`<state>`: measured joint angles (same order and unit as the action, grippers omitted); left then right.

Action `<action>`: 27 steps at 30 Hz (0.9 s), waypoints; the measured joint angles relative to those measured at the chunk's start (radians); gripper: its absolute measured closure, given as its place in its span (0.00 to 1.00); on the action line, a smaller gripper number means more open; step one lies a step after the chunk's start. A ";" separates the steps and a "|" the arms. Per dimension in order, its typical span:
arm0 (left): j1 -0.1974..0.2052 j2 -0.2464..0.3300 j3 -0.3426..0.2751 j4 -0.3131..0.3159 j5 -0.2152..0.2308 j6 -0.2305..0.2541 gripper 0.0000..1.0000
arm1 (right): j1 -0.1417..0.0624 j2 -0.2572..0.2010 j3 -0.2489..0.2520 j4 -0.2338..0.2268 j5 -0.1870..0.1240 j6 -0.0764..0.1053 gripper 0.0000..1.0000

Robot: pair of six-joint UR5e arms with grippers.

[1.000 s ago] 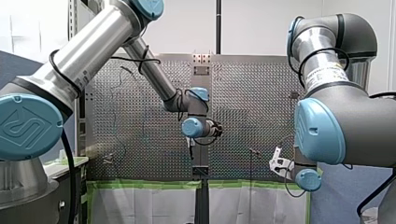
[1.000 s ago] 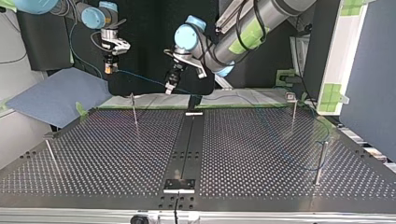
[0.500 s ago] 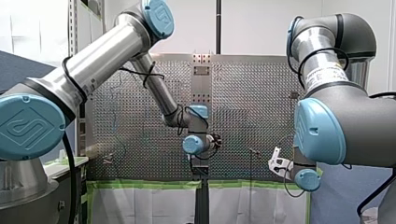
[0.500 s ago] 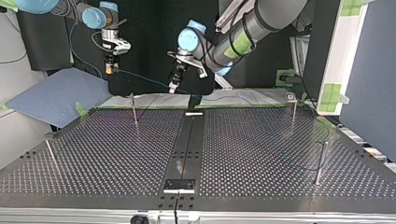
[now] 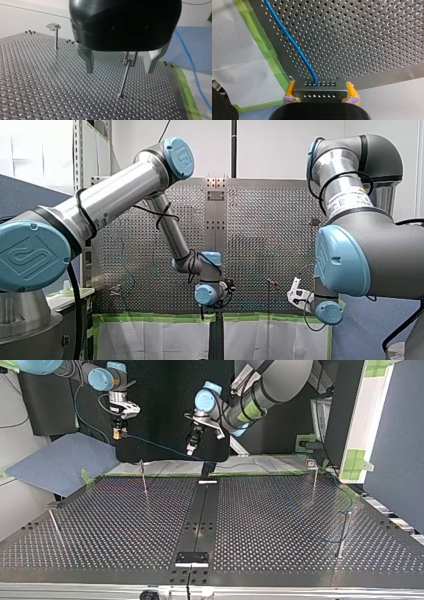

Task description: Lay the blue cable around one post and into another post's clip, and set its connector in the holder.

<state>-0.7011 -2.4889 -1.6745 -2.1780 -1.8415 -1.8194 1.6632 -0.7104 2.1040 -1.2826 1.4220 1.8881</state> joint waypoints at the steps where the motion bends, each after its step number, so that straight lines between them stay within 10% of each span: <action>1: 0.000 -0.007 0.001 0.007 -0.002 0.004 0.00 | 0.000 0.000 0.000 0.000 0.000 0.000 1.00; 27: 0.007 -0.240 0.160 -0.090 0.008 0.037 0.00 | 0.000 0.000 -0.005 -0.004 -0.003 -0.004 1.00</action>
<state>-0.6945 -2.7289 -1.5142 -2.2679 -1.8331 -1.7823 1.6634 -0.7101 2.0995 -1.2861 1.4194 1.8844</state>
